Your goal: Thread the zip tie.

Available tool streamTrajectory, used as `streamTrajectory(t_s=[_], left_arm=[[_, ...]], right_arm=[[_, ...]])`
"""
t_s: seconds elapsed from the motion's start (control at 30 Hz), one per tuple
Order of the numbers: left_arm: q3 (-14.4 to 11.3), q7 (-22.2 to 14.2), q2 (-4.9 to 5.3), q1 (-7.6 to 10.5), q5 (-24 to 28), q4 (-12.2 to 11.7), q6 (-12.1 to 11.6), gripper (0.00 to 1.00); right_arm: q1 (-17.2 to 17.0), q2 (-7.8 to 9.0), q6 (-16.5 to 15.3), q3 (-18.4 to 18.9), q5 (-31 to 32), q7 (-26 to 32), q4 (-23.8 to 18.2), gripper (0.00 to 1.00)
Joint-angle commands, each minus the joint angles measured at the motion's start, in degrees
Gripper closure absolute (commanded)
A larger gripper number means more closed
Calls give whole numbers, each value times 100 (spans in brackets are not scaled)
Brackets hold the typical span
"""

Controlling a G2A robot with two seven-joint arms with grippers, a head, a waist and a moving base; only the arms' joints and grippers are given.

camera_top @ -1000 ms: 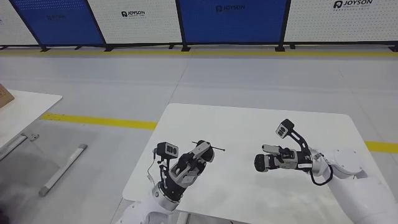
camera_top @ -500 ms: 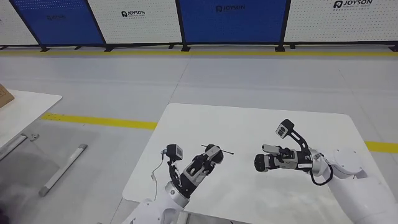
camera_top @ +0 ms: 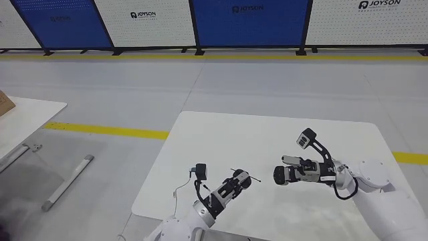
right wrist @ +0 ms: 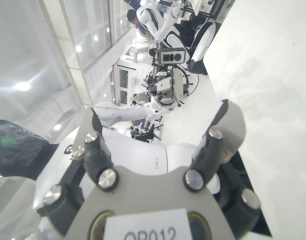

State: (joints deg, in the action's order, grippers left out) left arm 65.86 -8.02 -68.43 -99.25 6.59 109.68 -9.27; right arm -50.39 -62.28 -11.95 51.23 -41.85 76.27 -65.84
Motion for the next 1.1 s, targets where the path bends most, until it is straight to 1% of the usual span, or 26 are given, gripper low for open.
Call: streamTrajectory(t_s=[0.0, 0.1, 0.13, 0.2, 0.23, 0.33, 0.37, 0.43, 0.47, 0.5, 0.53, 0.8, 0.9, 0.97, 1.07], left_arm=[[0, 1, 0, 0, -4, 0, 1, 100], [0, 1, 0, 0, -4, 0, 1, 100], [-9, 33, -1, 31, -71, -4, -5, 100], [14, 77, 8, 28, -246, -7, -63, 100], [68, 43, 22, -8, -305, 12, -112, 100], [277, -81, 64, -133, -273, 104, -199, 100], [356, -246, 89, -184, -301, 134, -184, 100], [456, -420, 117, -239, -306, 174, -149, 100], [491, -454, 125, -250, -292, 176, -53, 100], [482, -458, 127, -232, -326, 182, 35, 100], [469, -438, 126, -216, -361, 186, 75, 100], [469, -438, 126, -216, -361, 186, 75, 100], [399, -170, 94, -142, -178, 187, 91, 100], [305, 20, 66, -62, -89, 181, 147, 100], [107, 172, 46, 73, -534, 100, 285, 100]], right_arm=[[0, 0, 0, 0, 0, 0, 0, 0], [0, 0, 0, 0, 0, 0, 0, 0], [0, 0, 0, 0, 0, 0, 0, 0], [0, 0, 0, 0, 0, 0, 0, 0], [0, 0, 0, 0, 0, 0, 0, 0], [0, 0, 0, 0, 0, 0, 0, 0], [0, 0, 0, 0, 0, 0, 0, 0], [0, 0, 0, 0, 0, 0, 0, 0], [0, 0, 0, 0, 0, 0, 0, 0], [0, 0, 0, 0, 0, 0, 0, 0], [0, 0, 0, 0, 0, 0, 0, 0], [0, 0, 0, 0, 0, 0, 0, 0], [0, 0, 0, 0, 0, 0, 0, 0], [0, 0, 0, 0, 0, 0, 0, 0], [0, 0, 0, 0, 0, 0, 0, 0]])
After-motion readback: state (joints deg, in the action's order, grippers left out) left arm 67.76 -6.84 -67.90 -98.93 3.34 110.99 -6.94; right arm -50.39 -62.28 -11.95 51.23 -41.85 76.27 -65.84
